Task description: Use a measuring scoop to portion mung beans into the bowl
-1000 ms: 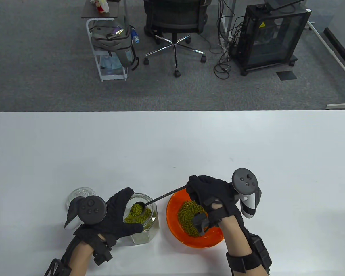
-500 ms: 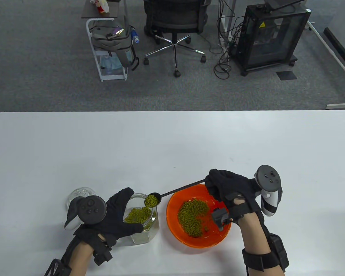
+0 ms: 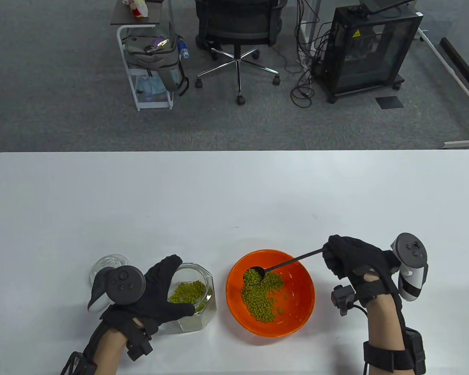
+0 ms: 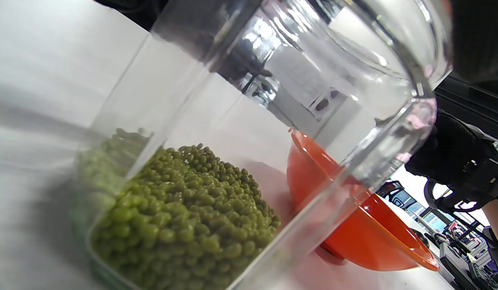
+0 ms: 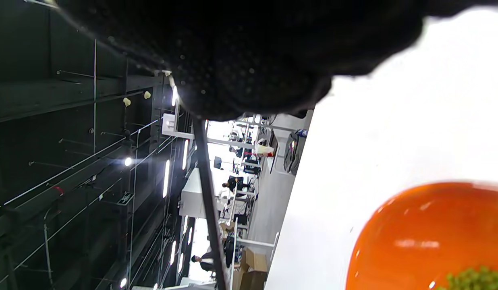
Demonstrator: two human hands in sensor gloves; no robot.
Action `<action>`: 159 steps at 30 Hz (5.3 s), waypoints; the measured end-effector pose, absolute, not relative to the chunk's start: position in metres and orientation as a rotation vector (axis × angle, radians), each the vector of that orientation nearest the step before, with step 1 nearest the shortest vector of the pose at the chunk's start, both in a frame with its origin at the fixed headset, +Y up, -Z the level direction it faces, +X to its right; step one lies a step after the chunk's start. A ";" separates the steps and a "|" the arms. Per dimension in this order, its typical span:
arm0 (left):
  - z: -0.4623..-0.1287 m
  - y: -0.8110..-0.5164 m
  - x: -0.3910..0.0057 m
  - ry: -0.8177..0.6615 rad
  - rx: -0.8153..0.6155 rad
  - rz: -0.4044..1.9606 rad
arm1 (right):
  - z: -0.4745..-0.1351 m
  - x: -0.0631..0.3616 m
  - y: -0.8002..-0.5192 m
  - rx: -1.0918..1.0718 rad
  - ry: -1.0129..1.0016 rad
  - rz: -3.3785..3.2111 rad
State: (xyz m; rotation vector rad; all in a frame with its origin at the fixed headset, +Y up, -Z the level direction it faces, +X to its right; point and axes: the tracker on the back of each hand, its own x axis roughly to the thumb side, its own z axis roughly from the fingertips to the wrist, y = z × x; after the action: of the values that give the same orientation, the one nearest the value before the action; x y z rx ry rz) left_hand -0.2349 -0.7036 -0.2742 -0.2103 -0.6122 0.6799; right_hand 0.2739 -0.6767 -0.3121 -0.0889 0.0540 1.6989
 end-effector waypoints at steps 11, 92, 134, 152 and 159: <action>-0.274 -0.704 -0.235 -0.612 -0.209 0.676 | -0.304 0.298 -0.680 -0.161 -0.016 1.882; -0.273 -0.703 -0.234 -0.610 -0.209 0.673 | -0.288 0.227 -0.660 -0.024 -0.186 1.634; -0.274 -0.703 -0.234 -0.612 -0.210 0.676 | -0.274 0.000 -0.609 0.721 -0.560 2.406; -0.274 -0.703 -0.234 -0.612 -0.210 0.675 | -0.288 -0.002 -0.638 0.970 -0.130 2.224; -0.274 -0.703 -0.235 -0.611 -0.209 0.674 | -0.302 0.008 -0.651 0.869 0.123 2.109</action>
State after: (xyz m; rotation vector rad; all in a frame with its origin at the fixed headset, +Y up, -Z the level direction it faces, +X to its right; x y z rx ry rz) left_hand -0.2345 -0.7031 -0.2736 -0.2094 -0.6110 0.6739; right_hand 0.0083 -0.6511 -0.3024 0.8691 0.1233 2.1094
